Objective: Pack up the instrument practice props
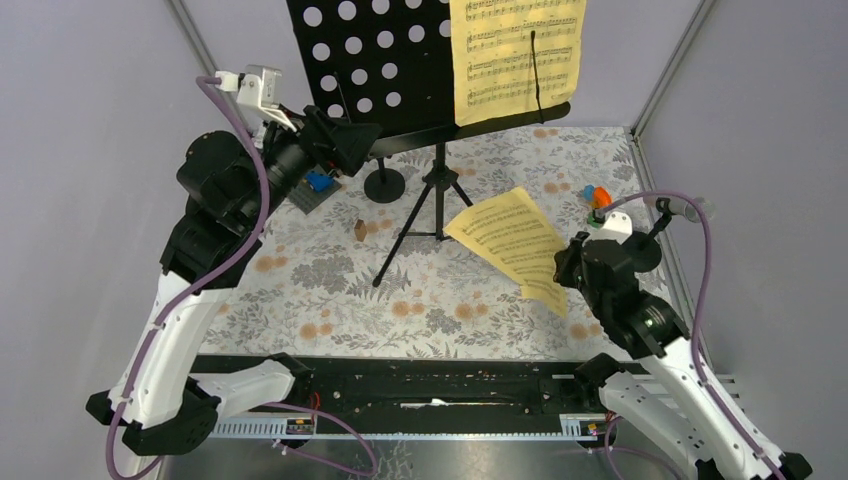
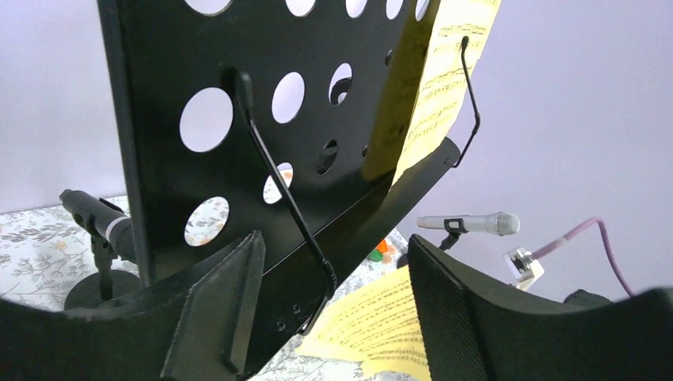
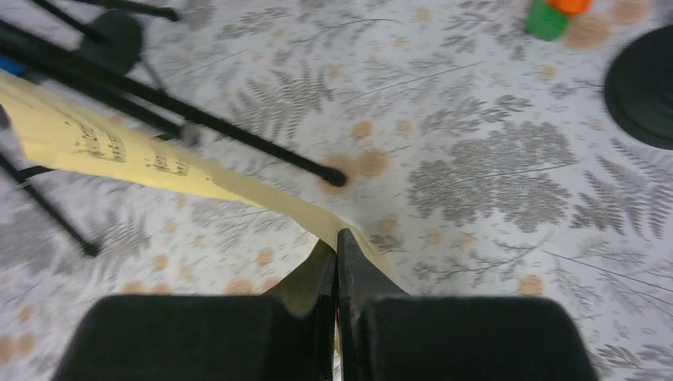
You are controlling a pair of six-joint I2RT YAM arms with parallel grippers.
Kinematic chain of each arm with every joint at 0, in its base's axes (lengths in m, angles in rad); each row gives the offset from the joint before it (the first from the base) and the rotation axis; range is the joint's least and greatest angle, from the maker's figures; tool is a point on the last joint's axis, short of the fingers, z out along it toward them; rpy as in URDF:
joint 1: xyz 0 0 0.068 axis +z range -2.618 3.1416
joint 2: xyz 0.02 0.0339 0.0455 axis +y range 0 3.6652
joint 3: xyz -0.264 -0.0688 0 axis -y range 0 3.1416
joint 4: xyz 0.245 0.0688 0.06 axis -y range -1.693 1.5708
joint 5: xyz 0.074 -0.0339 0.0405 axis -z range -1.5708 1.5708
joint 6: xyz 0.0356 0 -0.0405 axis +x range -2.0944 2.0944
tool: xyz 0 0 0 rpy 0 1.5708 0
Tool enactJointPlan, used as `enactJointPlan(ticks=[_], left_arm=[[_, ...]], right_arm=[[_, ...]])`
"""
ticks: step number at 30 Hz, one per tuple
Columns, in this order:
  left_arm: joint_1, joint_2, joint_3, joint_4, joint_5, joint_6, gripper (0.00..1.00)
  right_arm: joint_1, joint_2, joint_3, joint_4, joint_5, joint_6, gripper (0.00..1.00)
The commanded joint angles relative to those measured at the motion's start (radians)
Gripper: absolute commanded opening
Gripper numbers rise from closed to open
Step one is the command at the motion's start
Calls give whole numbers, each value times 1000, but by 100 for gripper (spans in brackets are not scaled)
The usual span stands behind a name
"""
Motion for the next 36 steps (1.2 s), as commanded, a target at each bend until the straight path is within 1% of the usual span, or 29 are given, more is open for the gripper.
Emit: enactJointPlan(ticks=[1,5,8,10,14,15,20,25,31,32,33,36], left_arm=[[-3,-60,8,-15,-12,28,73],[-3,-113,-15,-37,-48,33,77],[-4,-151,-37,-49,-69,27,79],[-4,-175,-53,-62,-75,22,80],[-4,-208,-77,-88,-75,20,83],[-4,-215,-84,-94,-93,19,83],[-4,-237,-102,-110,-104,17,84],[-4,-240,-107,-118,-95,23,85],[-4,-248,-104,-118,-83,28,86],[-4,-249,-102,-119,-83,29,87],[-3,-247,-98,-119,-83,31,87],[-3,-241,-81,-120,-42,40,89]], right_arm=[[-3,91,20,18,237,17,0],[-12,215,37,34,339,-22,0],[-52,302,40,66,348,-39,0],[-106,376,45,93,308,-47,0],[-257,491,61,150,195,-63,0],[-288,517,63,169,182,-69,0],[-411,640,94,238,64,-111,0],[-446,746,145,259,-17,-163,0],[-462,848,206,256,-33,-185,5],[-464,862,216,251,-31,-187,7],[-466,873,227,242,-28,-189,12],[-469,883,254,210,-3,-187,43]])
